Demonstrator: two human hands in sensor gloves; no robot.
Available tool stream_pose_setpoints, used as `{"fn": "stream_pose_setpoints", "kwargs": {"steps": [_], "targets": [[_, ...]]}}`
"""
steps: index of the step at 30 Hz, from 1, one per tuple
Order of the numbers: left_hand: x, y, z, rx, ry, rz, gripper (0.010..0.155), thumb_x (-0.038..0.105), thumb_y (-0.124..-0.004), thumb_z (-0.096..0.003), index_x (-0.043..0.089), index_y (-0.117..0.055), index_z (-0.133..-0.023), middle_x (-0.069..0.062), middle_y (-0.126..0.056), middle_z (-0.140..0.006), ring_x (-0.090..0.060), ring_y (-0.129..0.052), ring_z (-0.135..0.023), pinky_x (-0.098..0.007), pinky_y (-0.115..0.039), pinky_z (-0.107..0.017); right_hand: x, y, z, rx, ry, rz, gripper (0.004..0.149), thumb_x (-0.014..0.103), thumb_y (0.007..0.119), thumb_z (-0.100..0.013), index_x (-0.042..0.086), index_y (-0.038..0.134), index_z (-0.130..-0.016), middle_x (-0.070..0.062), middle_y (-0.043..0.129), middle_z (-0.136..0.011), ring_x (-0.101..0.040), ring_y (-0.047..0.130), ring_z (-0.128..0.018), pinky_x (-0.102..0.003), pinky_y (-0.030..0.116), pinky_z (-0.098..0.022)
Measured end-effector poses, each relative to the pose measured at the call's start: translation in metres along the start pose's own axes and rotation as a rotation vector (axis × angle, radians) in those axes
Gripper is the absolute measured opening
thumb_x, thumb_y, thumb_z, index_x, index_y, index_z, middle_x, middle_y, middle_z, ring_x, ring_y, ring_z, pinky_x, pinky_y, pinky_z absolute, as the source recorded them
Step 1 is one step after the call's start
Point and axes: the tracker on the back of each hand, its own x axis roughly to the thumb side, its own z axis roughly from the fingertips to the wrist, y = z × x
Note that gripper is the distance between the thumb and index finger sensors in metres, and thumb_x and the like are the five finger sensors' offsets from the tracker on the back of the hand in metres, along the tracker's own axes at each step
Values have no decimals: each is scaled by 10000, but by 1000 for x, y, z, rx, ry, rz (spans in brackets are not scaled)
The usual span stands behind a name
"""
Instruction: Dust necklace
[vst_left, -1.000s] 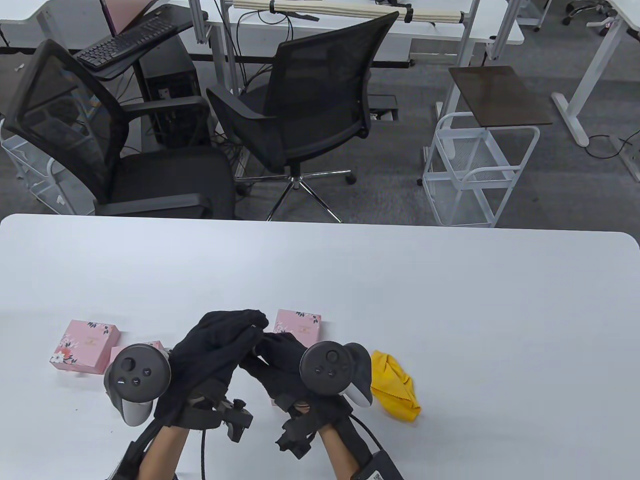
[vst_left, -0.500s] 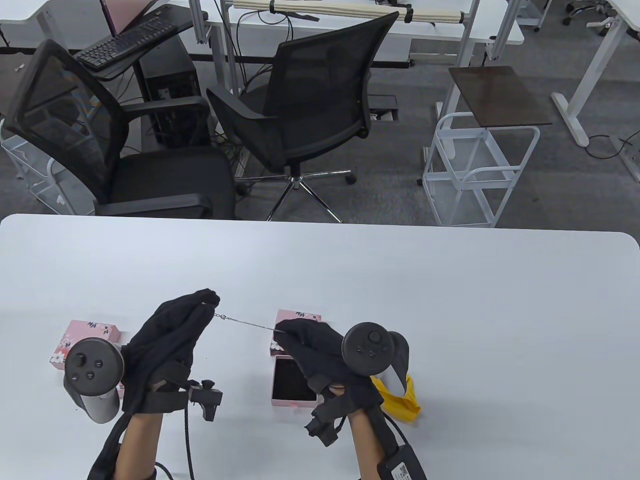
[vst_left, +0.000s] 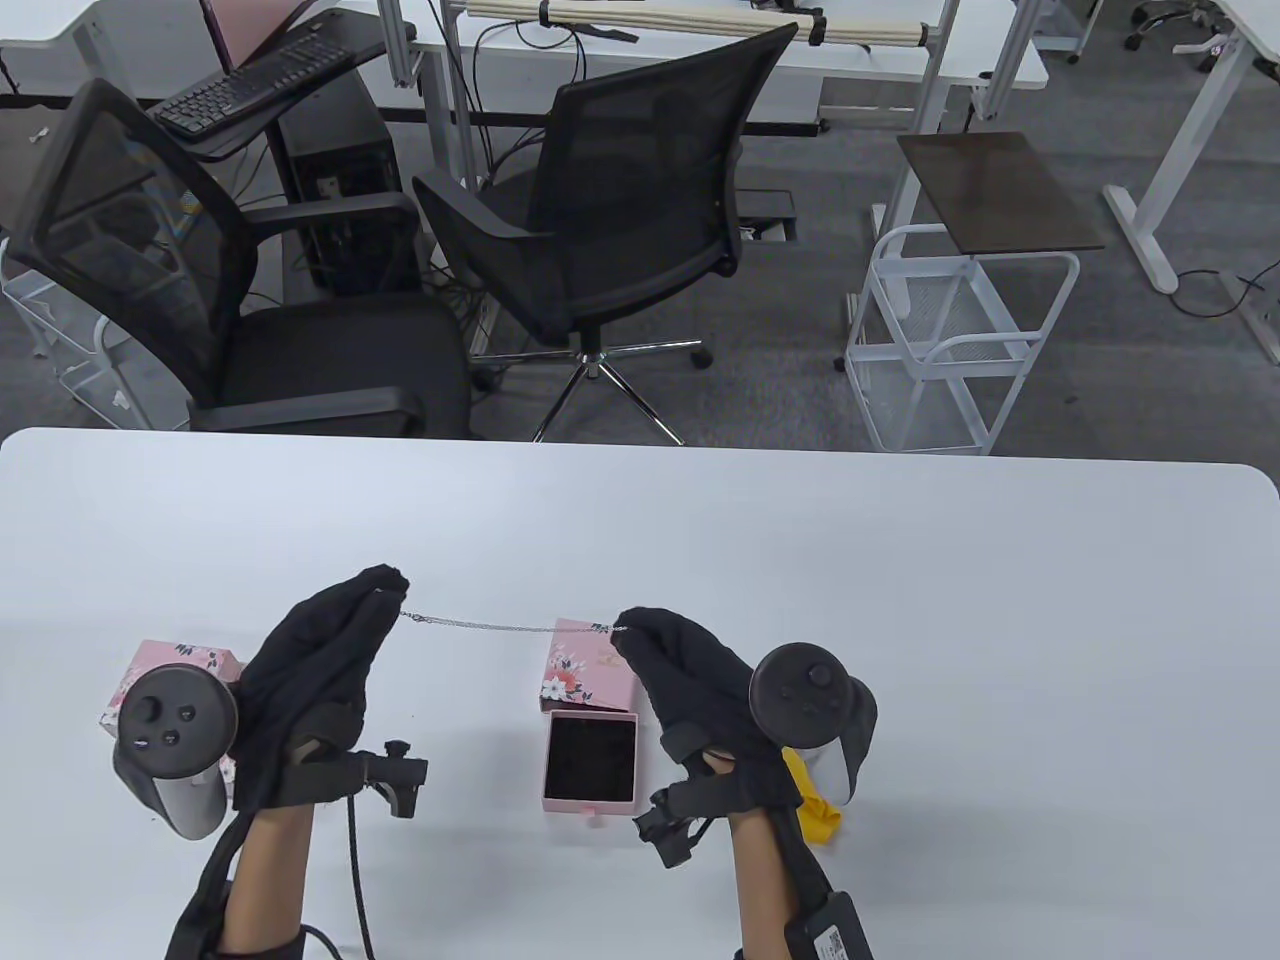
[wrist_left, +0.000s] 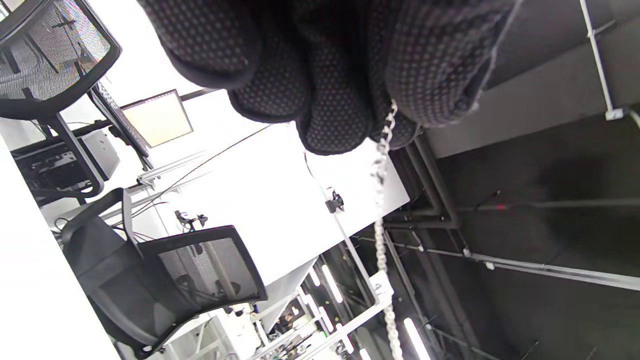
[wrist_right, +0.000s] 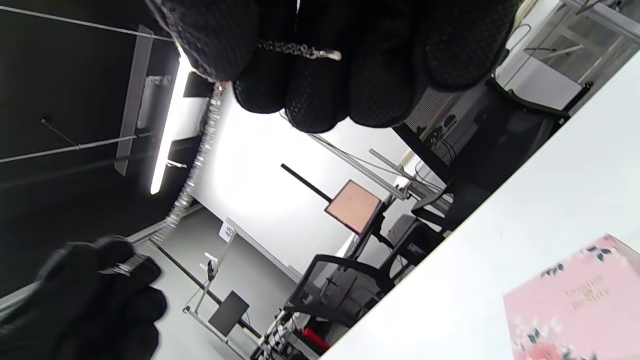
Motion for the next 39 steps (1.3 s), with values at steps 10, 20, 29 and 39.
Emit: {"fn": "stream_pose_setpoints", "kwargs": {"steps": [10, 20, 29, 39], "targets": [[-12, -86, 9, -373, -3, -316, 375, 445, -870, -550, 287, -933, -884, -19, -990, -890, -273, -870, -816, -433, -795, -574, 26, -1, 7, -14, -95, 111, 355, 339, 714, -669, 161, 764, -971, -190, 831, -939, -478, 810, -804, -601, 666, -636], [-21, -112, 15, -559, 36, -351, 440, 467, -855, -556, 269, -888, -947, -42, -952, -952, -307, -847, -859, -470, -773, -607, 34, 8, 8, 24, -118, 177, 352, 340, 716, -668, 164, 771, -969, -188, 829, -944, -479, 806, -811, -603, 663, -639], [3, -87, 13, -526, -13, 57, 457, 500, -841, -549, 257, -907, -930, -48, -983, -920, -305, -890, -827, -471, -797, -589, 34, 14, 7, 68, -107, 212, 355, 337, 720, -670, 159, 769, -973, -195, 826, -949, -485, 801, -817, -606, 660, -641], [13, -97, 19, -647, 8, -29, 376, 448, -881, -543, 255, -955, -858, -40, -1052, -819, -260, -973, -728, -440, -852, -515, 40, 20, 9, 88, -135, 293, 355, 340, 724, -667, 164, 771, -972, -190, 821, -955, -481, 797, -826, -605, 657, -648]]}}
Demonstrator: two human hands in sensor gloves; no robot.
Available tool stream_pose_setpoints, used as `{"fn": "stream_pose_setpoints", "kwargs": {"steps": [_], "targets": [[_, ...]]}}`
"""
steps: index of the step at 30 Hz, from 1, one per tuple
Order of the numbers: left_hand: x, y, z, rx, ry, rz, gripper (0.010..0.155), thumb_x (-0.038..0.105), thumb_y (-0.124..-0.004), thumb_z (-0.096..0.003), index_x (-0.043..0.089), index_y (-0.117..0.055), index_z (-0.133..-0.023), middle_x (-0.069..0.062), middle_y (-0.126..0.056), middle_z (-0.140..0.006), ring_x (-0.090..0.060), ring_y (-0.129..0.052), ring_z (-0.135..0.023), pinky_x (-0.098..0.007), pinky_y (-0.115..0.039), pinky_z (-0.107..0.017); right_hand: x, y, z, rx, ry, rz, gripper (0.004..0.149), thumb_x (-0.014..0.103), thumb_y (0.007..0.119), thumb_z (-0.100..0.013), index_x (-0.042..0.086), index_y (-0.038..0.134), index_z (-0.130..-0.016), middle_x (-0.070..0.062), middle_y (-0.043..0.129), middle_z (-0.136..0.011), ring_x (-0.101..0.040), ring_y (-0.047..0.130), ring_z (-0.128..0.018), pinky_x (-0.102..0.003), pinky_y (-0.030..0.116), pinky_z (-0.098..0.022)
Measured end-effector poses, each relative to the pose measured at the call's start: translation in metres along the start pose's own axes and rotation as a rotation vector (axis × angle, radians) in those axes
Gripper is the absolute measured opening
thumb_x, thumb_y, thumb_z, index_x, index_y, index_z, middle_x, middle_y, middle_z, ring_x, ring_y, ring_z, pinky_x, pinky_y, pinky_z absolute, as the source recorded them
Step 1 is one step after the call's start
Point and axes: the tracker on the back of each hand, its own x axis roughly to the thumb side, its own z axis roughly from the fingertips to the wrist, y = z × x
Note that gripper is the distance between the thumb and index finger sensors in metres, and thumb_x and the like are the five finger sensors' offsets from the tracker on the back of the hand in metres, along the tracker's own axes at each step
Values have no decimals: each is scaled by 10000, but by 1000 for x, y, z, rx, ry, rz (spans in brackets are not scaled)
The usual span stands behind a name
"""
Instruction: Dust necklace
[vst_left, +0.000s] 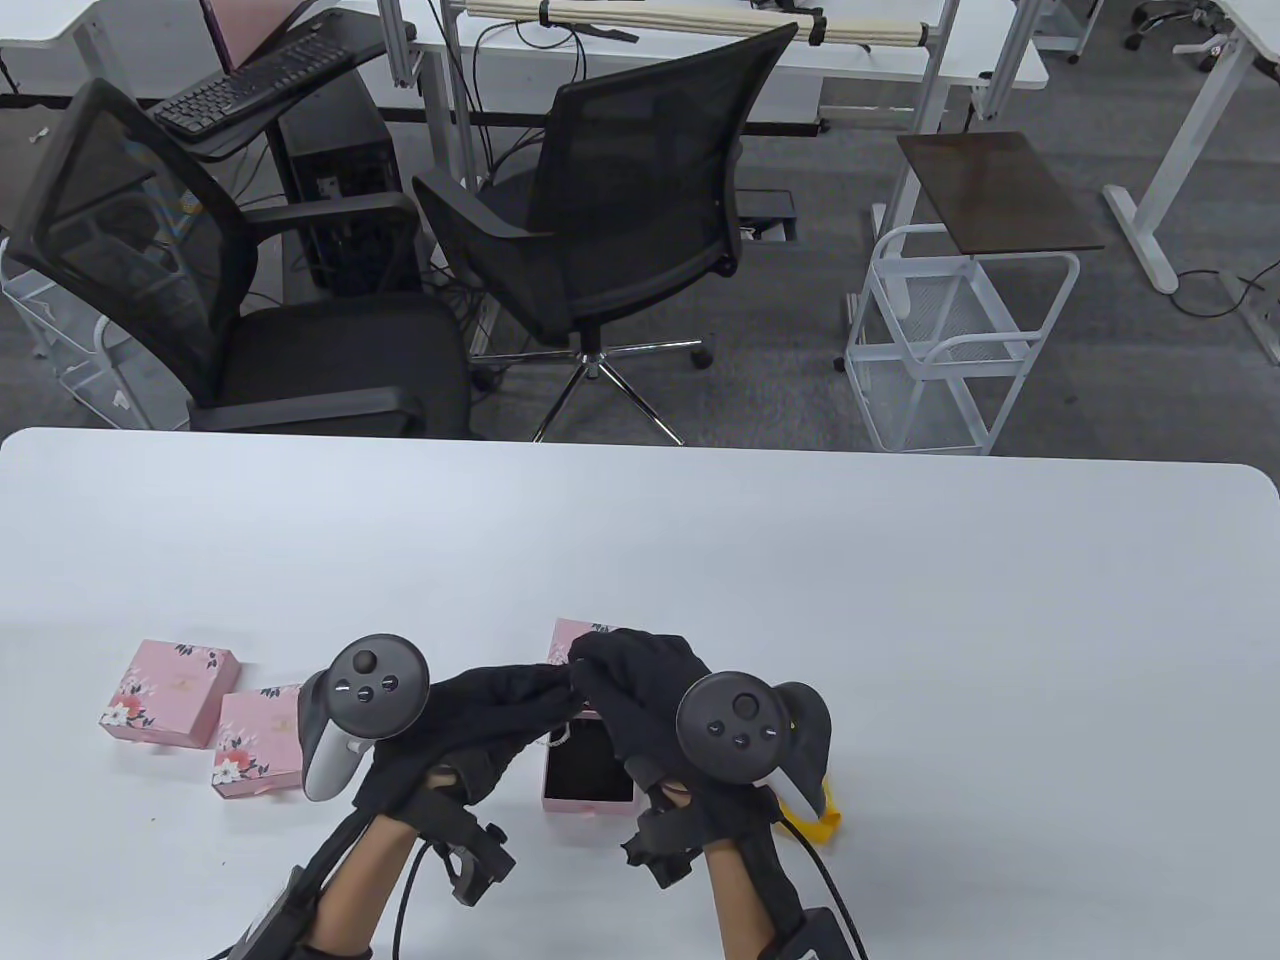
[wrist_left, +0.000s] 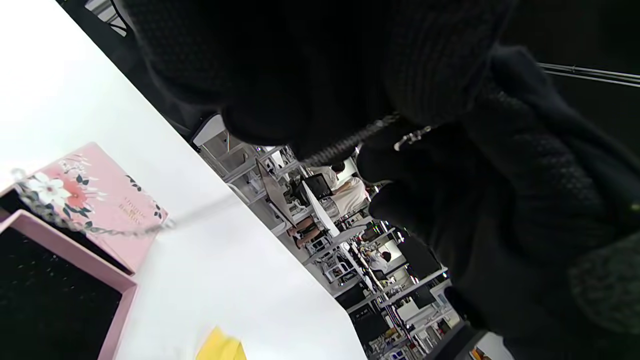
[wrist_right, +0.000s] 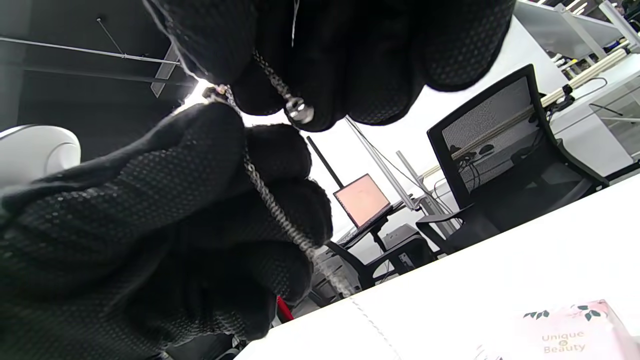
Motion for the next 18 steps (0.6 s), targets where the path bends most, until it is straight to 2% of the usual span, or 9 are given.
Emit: {"fn": "stream_pose_setpoints", "kwargs": {"steps": [5, 11, 15, 18], "targets": [[0, -2, -2, -73, -23, 65, 374, 434, -870, -554, 246, -951, -867, -37, -1054, -801, -248, -975, -712, -427, -853, -508, -8, 1, -2, -3, 33, -9, 357, 336, 722, -668, 160, 766, -975, -194, 820, -955, -483, 795, -825, -606, 657, -646], [-9, -1, -4, -129, -16, 285, 379, 414, -854, -569, 230, -935, -890, -51, -1034, -824, -259, -953, -728, -431, -839, -521, -24, 9, -6, 75, 113, -46, 374, 329, 702, -681, 140, 746, -1000, -217, 800, -975, -504, 775, -837, -619, 643, -651], [-17, 2, -4, -96, 2, 402, 365, 413, -852, -572, 251, -928, -890, -51, -1032, -822, -257, -947, -729, -425, -836, -522, -23, 11, -7, 134, 126, -27, 432, 313, 728, -677, 116, 686, -1059, -255, 729, -1041, -530, 737, -867, -633, 623, -662], [-20, 6, -3, -34, 17, 415, 359, 424, -849, -571, 273, -932, -886, -35, -1023, -830, -242, -948, -718, -412, -839, -516, -16, 8, -5, 82, 108, 19, 450, 305, 736, -672, 108, 666, -1071, -253, 719, -1048, -523, 745, -862, -623, 633, -659]]}}
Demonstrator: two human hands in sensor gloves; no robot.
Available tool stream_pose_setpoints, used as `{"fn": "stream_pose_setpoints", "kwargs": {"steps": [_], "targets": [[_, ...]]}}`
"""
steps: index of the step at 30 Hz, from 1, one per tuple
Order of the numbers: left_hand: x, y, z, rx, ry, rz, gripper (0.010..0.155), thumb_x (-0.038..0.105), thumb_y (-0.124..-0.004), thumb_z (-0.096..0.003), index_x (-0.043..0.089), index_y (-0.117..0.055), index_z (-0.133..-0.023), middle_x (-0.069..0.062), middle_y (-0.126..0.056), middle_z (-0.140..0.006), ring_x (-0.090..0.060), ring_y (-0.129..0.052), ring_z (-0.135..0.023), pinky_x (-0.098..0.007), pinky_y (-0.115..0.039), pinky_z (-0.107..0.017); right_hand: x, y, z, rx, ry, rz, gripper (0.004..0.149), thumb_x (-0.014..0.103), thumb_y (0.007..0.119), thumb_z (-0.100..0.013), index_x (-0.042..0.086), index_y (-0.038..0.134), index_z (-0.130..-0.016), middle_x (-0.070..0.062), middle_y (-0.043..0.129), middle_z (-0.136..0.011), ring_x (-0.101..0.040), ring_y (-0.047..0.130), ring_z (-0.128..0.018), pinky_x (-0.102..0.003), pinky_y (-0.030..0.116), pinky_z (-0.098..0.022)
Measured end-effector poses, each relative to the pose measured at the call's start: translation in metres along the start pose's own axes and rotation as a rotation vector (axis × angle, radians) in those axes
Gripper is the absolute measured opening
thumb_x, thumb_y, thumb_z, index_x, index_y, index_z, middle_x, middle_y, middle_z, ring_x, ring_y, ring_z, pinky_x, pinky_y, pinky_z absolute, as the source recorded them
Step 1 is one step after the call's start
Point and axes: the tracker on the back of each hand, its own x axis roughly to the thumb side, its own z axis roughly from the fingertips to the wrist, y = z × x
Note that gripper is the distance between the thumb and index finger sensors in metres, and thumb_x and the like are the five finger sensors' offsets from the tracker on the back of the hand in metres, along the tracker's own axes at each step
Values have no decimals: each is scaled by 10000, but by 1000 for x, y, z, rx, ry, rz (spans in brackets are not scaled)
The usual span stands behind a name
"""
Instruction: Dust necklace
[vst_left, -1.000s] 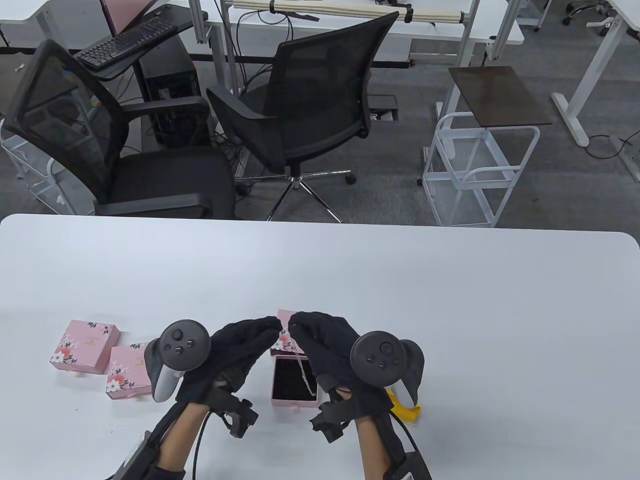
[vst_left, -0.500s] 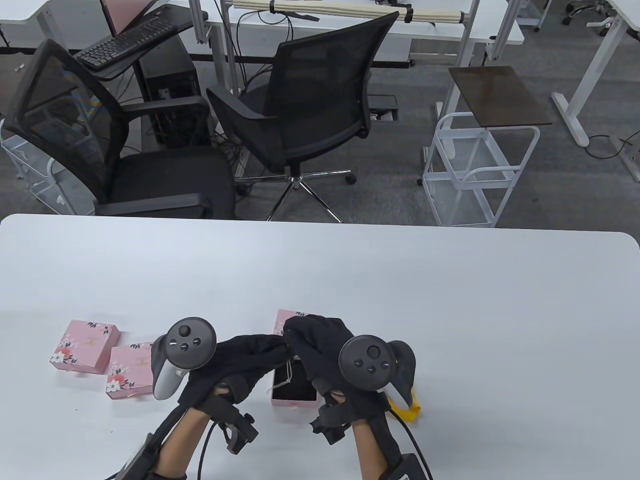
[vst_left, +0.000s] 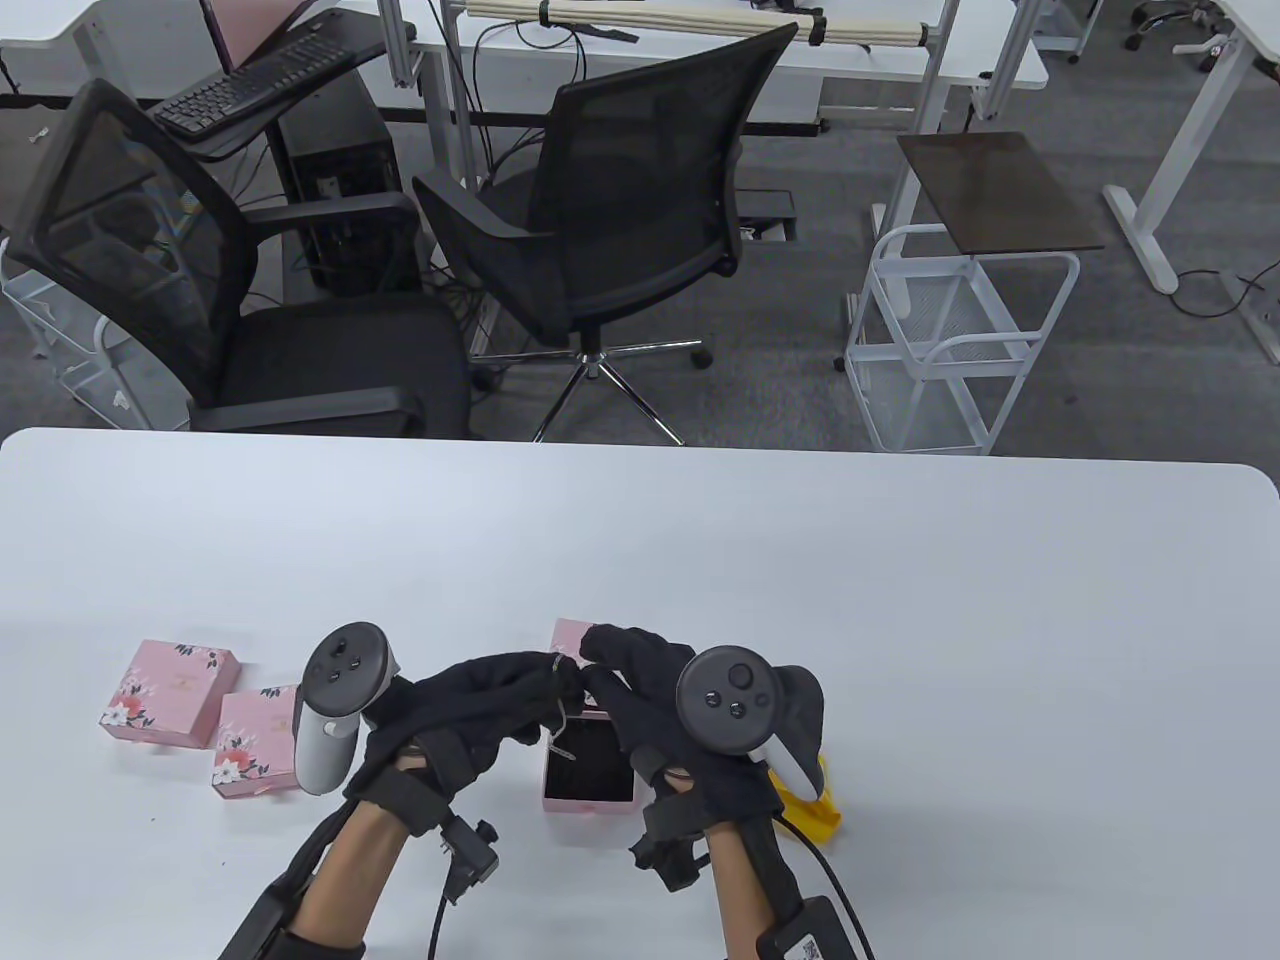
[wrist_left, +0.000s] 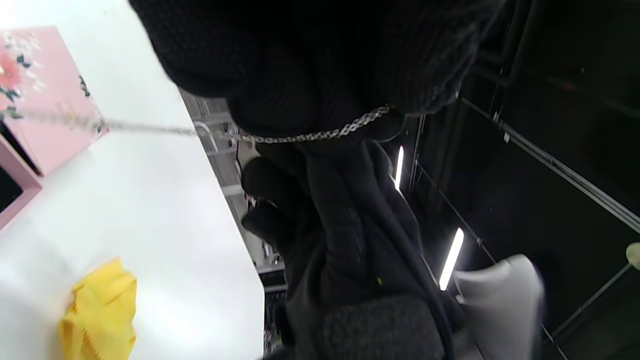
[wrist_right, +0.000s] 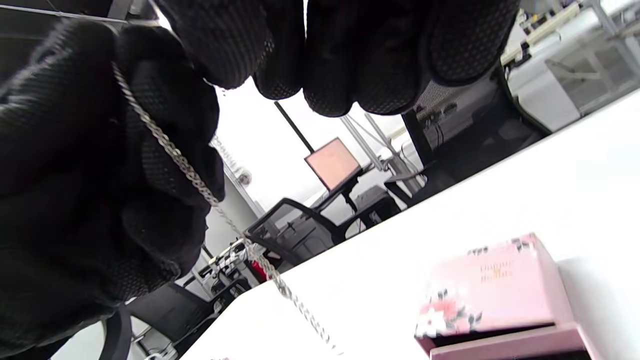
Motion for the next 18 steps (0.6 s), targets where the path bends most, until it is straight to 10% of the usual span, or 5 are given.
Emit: {"fn": "stream_pose_setpoints", "kwargs": {"steps": [7, 18], "targets": [[5, 13, 9, 218, -18, -59, 353, 442, -856, -561, 308, -922, -881, -18, -974, -872, -253, -895, -773, -422, -808, -556, 20, -3, 7, -66, -64, -18, 379, 323, 767, -654, 138, 757, -984, -194, 841, -923, -450, 842, -772, -579, 695, -621], [13, 4, 11, 227, -82, -103, 359, 450, -854, -560, 322, -918, -889, -80, -807, -1053, -345, -757, -911, -499, -718, -650, 30, 33, 5, -107, -63, -58, 396, 334, 761, -649, 109, 763, -975, -204, 861, -891, -440, 871, -722, -562, 724, -590]]}}
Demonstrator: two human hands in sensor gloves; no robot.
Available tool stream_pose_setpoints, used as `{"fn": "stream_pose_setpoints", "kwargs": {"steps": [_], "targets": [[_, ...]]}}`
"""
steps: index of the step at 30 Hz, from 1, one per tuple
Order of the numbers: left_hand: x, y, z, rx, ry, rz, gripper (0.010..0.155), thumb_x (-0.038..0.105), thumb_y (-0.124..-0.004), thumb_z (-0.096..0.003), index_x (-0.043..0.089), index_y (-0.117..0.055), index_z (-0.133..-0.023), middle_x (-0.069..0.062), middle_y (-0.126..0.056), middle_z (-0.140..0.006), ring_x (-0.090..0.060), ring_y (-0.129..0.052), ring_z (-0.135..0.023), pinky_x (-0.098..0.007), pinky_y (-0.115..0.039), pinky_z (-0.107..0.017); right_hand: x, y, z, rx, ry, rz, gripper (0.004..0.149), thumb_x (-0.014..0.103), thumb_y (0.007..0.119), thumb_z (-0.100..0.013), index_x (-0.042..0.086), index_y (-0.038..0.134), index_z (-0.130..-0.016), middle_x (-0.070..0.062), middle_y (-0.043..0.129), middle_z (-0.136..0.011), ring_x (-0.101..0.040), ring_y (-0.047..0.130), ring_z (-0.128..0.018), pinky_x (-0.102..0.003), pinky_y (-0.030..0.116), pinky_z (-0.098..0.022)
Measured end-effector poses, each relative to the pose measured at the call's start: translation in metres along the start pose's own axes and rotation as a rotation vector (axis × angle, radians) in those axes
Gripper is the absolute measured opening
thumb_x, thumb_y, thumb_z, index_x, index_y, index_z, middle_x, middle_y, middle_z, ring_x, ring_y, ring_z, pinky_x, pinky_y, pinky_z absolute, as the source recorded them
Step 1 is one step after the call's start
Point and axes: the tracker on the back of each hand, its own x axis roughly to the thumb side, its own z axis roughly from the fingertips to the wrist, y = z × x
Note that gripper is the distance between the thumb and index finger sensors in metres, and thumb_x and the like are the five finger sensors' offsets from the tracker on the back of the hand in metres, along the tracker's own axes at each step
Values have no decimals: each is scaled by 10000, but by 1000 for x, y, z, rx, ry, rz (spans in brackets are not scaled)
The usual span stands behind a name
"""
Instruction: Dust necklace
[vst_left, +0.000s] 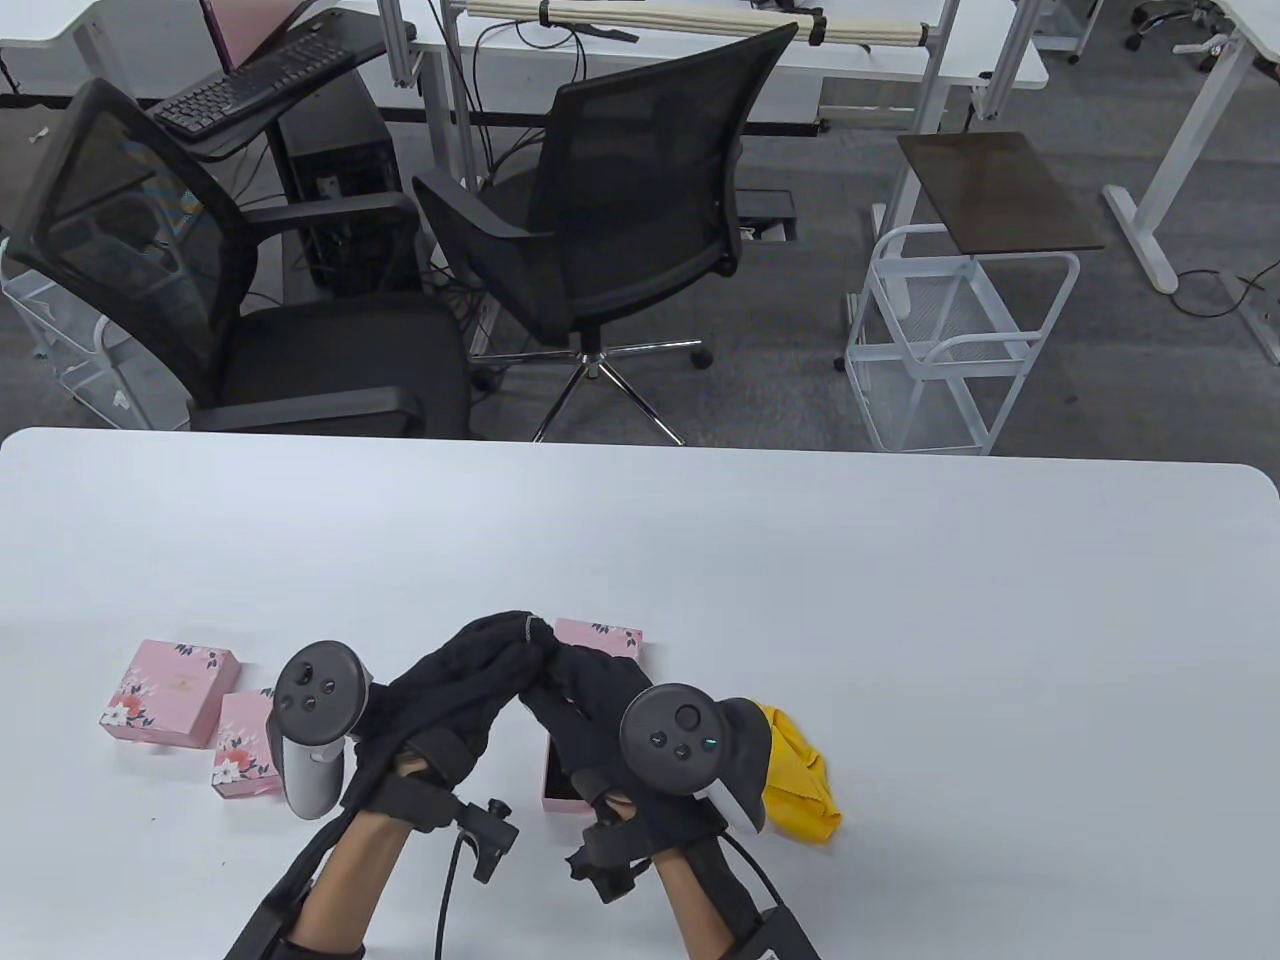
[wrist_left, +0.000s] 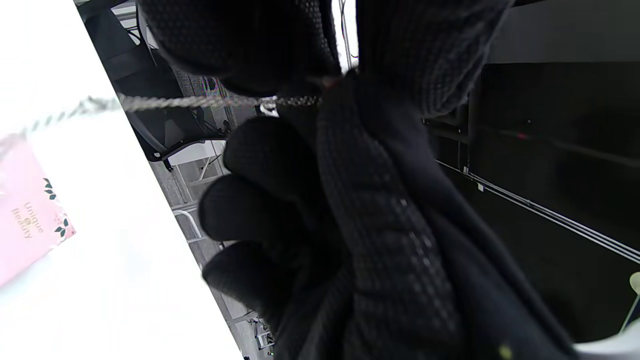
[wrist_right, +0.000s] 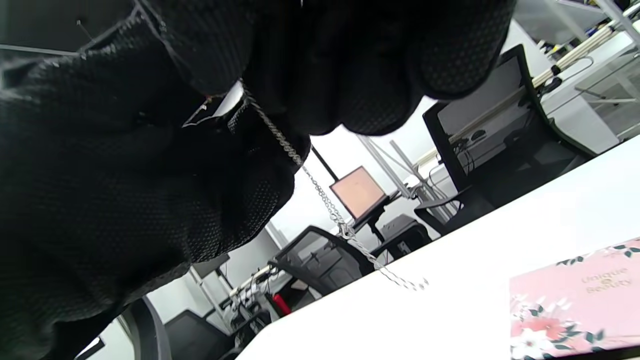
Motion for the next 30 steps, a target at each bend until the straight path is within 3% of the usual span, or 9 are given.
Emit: {"fn": "stream_pose_setpoints", "kwargs": {"steps": [4, 13, 30], "targets": [[-2, 3, 0, 16, 10, 41, 370, 418, -855, -566, 268, -916, -898, -81, -833, -1031, -332, -780, -898, -491, -733, -642, 1, 5, 0, -1, -13, -17, 353, 314, 757, -649, 130, 786, -948, -185, 885, -851, -418, 892, -689, -547, 742, -576], [-3, 12, -1, 19, 22, 90, 412, 385, -787, -603, 239, -803, -988, -83, -883, -987, -302, -842, -848, -465, -776, -606, 1, 9, -2, 118, -16, -21, 344, 323, 749, -669, 144, 772, -962, -189, 861, -887, -433, 870, -722, -561, 724, -593], [1, 43, 4, 159, -6, 140, 410, 398, -763, -607, 215, -813, -970, -66, -949, -906, -260, -907, -770, -428, -823, -550, -1, 22, -5, 239, -19, 38, 345, 321, 749, -670, 146, 771, -968, -190, 860, -891, -437, 866, -730, -569, 716, -598]]}}
